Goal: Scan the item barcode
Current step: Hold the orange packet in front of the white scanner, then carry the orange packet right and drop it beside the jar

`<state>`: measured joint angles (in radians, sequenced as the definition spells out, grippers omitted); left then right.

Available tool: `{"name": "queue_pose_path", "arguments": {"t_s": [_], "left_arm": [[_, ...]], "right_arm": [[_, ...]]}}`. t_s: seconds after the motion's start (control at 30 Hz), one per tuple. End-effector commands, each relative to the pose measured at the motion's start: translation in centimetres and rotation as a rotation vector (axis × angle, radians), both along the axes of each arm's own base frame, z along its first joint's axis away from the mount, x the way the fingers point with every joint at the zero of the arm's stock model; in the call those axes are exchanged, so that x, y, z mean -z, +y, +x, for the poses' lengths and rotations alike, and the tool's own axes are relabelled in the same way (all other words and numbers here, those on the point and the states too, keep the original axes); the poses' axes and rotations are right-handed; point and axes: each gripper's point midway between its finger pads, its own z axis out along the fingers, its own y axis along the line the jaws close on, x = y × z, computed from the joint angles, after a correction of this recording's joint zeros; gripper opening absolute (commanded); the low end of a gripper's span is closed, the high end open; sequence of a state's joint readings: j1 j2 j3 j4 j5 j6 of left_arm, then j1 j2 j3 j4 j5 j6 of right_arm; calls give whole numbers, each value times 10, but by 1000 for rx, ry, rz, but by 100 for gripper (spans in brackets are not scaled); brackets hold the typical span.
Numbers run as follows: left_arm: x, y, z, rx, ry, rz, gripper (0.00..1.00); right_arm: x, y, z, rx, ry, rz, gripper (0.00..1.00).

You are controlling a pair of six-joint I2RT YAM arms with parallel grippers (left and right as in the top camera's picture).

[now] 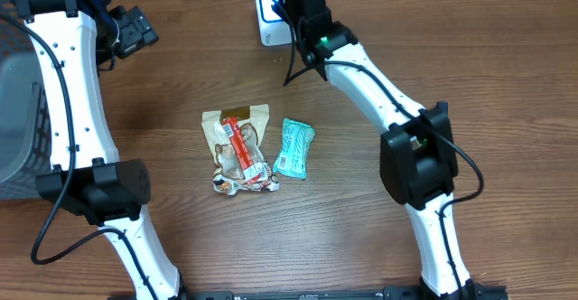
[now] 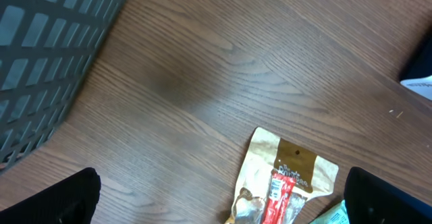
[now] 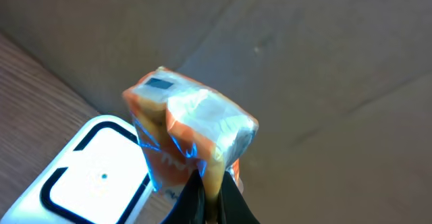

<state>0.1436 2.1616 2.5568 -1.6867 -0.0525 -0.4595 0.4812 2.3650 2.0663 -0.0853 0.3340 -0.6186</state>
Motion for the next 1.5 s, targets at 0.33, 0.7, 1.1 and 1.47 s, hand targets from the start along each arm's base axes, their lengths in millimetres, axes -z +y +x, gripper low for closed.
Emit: {"name": "queue_pose_path", "arguments": {"t_s": [0.33, 0.7, 1.1, 1.47], "left_arm": [[0, -3, -1, 25, 5, 4, 100], [0, -3, -1, 25, 5, 4, 100], [0, -3, -1, 25, 5, 4, 100], [0, -3, -1, 25, 5, 4, 100]], "right_arm": [[73, 5, 17, -15, 13, -144, 4], [55, 4, 20, 1, -61, -209, 4], [-64, -15, -27, 148, 10, 221, 4], [-32, -130, -129, 449, 518, 188, 5]]}}
